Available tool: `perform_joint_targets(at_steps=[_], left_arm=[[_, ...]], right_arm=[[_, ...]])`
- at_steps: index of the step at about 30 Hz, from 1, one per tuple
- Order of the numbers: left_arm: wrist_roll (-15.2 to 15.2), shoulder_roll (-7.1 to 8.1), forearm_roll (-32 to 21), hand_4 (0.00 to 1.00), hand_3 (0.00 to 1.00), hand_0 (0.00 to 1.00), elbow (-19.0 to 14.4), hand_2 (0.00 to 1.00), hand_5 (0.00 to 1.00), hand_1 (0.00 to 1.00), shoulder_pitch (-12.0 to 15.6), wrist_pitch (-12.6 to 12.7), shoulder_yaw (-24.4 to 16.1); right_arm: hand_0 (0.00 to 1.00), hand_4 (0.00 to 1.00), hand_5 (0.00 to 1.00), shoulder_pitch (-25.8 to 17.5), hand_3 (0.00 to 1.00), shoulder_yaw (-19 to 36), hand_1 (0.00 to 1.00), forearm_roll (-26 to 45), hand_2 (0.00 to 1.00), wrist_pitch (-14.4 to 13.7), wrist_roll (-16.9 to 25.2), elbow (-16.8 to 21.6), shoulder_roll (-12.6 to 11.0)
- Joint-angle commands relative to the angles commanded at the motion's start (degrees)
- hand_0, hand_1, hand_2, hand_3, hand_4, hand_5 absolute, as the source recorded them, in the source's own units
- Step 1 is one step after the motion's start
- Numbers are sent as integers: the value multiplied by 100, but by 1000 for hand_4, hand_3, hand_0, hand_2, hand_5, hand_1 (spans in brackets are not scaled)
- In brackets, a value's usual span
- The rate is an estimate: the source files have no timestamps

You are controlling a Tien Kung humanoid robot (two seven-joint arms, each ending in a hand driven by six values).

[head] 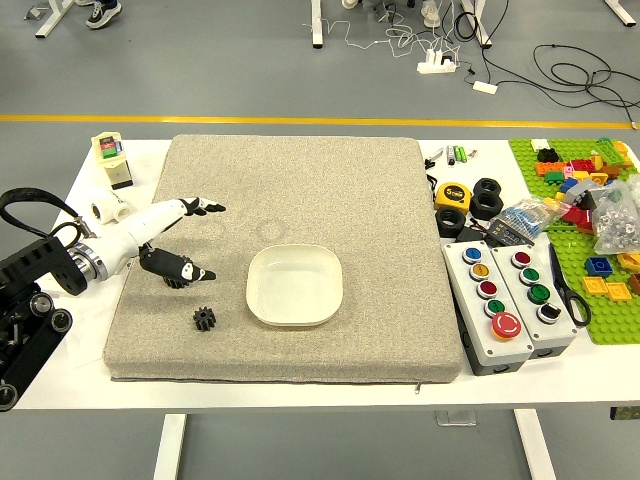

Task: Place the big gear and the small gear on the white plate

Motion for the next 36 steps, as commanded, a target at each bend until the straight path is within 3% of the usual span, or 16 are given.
perform_joint_targets(at_steps=[2,4,6,11,12,17,18,23,24,29,30,35,36], left_arm=[[0,1,149,982,829,704,14,799,138,740,-6,-13,4],[1,-6,769,982,829,704,90,799,138,740,-27,-59,-2],[1,-5,769,962,804,672,154,745,117,700,-50,-76,-5],[35,25,769,962,804,672,270,745,117,700,-122,-110,23],[38,26,769,909,732,646,278,708,85,664,-126,-112,21],[54,17,769,909,732,646,320,708,85,664,-166,-112,18],[57,16,769,708,621,503,335,580,3,572,-173,-127,30],[83,23,769,708,621,503,426,580,3,572,-190,-198,85],[84,27,769,604,613,493,440,572,2,540,-192,-206,95],[88,49,769,604,613,493,506,572,2,540,-222,-186,154],[98,48,769,221,544,404,514,466,2,426,-226,-171,159],[103,50,769,221,544,404,532,466,2,426,-260,-162,190],[100,51,769,2,500,340,532,415,2,377,-263,-157,193]], right_arm=[[723,852,671,1,657,5,731,-4,799,-2,0,0,0],[723,852,671,-3,657,31,731,-16,799,-10,3,0,0],[722,852,669,0,656,22,729,-12,797,-11,5,0,-2],[722,852,669,8,656,22,729,-9,797,-13,4,0,-2],[722,852,669,8,656,21,729,-9,798,-13,4,0,-2],[722,852,669,18,656,23,729,-30,798,-8,3,0,-2],[721,853,668,20,655,21,727,-32,797,-6,3,0,-4],[721,853,668,33,655,-5,727,-43,797,-1,4,0,-11],[721,853,666,35,654,-11,728,-41,796,-1,4,0,-11],[721,853,666,44,654,-9,728,-49,796,0,8,0,-15],[720,854,663,45,653,-11,726,-53,796,1,9,0,-16],[720,854,663,54,653,-7,726,-78,796,-5,15,0,-18],[720,855,662,54,653,-8,724,-78,794,-6,15,0,-18]])
